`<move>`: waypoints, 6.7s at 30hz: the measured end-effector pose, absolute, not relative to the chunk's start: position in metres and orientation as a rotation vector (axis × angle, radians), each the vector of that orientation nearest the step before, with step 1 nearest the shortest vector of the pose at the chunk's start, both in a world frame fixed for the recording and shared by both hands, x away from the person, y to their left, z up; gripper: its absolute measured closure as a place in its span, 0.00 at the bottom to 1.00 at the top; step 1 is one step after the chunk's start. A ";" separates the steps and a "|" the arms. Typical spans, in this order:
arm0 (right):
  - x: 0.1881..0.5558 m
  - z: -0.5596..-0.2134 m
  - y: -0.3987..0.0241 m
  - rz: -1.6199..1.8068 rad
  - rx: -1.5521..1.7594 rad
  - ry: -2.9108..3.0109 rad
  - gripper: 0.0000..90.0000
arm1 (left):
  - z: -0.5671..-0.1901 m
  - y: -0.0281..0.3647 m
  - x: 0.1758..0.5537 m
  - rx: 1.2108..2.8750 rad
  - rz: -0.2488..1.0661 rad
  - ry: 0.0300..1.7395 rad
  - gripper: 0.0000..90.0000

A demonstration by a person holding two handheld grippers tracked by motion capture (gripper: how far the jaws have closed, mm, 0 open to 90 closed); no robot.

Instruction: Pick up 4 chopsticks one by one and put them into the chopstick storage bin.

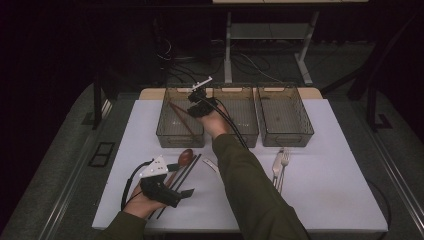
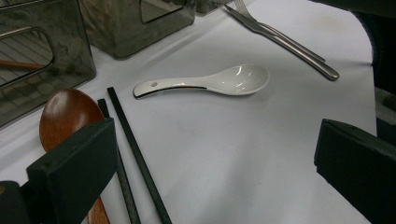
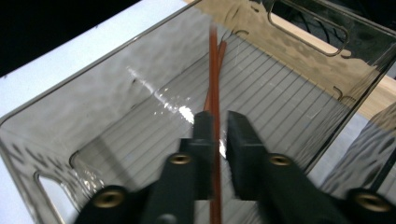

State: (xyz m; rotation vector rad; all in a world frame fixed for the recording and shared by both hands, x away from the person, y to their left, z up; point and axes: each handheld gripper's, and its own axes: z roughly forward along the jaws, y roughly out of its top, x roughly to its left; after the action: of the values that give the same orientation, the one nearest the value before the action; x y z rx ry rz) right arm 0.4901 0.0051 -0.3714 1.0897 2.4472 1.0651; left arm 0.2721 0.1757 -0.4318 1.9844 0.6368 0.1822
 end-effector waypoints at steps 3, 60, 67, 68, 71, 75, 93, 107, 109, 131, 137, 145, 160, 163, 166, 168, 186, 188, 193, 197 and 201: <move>0.490 -0.371 0.004 1.070 1.082 2.449 0.82 | -0.432 0.176 0.272 1.985 0.183 0.636 0.00; 0.388 -0.368 -0.159 1.364 0.917 2.424 0.25 | -0.435 0.174 0.274 2.017 0.207 0.656 0.00; 0.363 -0.376 -0.184 1.392 0.935 2.359 0.20 | -0.436 0.173 0.274 2.017 0.208 0.661 0.00; 0.360 -0.379 -0.188 1.395 0.943 2.350 0.20 | -0.436 0.173 0.274 2.019 0.207 0.661 0.00; 0.351 -0.387 -0.200 1.401 0.978 2.325 0.20 | -0.436 0.173 0.274 2.024 0.207 0.664 0.00; 0.338 -0.397 -0.216 1.394 0.991 2.317 0.20 | -0.436 0.174 0.275 2.016 0.217 0.671 0.00; 0.274 -0.429 -0.279 1.383 1.054 2.269 0.20 | -0.432 0.173 0.282 2.011 0.260 0.681 0.00; 0.245 -0.432 -0.309 1.381 1.052 2.218 0.20 | -0.423 0.178 0.278 2.006 0.300 0.716 0.24; 0.247 -0.432 -0.309 1.375 1.060 2.218 0.20 | -0.422 0.180 0.277 2.004 0.302 0.725 0.32; 0.249 -0.435 -0.304 1.333 1.046 2.268 0.20 | -0.444 0.174 0.289 2.168 0.258 0.892 0.86; 0.249 -0.435 -0.304 1.336 1.047 2.267 0.20 | -0.447 0.169 0.290 2.196 0.262 0.888 0.86; 0.249 -0.436 -0.304 1.336 1.055 2.269 0.20 | -0.447 0.165 0.288 2.208 0.288 0.892 0.87; 0.249 -0.436 -0.303 1.338 1.052 2.274 0.20 | -0.446 0.159 0.289 2.201 0.286 0.947 0.93; 0.249 -0.436 -0.303 1.339 1.051 2.277 0.20 | -0.445 0.156 0.290 2.192 0.279 0.958 0.94; 0.249 -0.436 -0.303 1.341 1.050 2.276 0.20 | -0.445 0.155 0.289 2.188 0.288 0.972 0.95; 0.249 -0.436 -0.303 1.341 1.049 2.278 0.20 | -0.445 0.156 0.290 2.179 0.287 0.986 0.95; 0.249 -0.436 -0.302 1.348 1.045 2.280 0.20 | -0.445 0.154 0.287 2.183 0.352 0.962 0.95; 0.249 -0.436 -0.302 1.351 1.046 2.280 0.20 | -0.443 0.156 0.287 2.159 0.341 0.964 0.95; 0.249 -0.436 -0.302 1.351 1.047 2.280 0.20 | -0.436 0.156 0.287 2.158 0.352 0.949 0.96; 0.249 -0.435 -0.302 1.357 1.038 2.281 0.20 | -0.431 0.158 0.288 2.136 0.330 0.942 0.95; 0.249 -0.436 -0.302 1.353 1.041 2.284 0.20 | -0.428 0.160 0.289 2.138 0.309 0.927 0.95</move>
State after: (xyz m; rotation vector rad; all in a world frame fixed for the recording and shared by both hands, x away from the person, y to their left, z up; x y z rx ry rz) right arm 0.2490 -0.3018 -0.4357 1.0410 2.2845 1.3533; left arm 0.2893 0.1602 -0.4280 2.1379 0.9270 0.3087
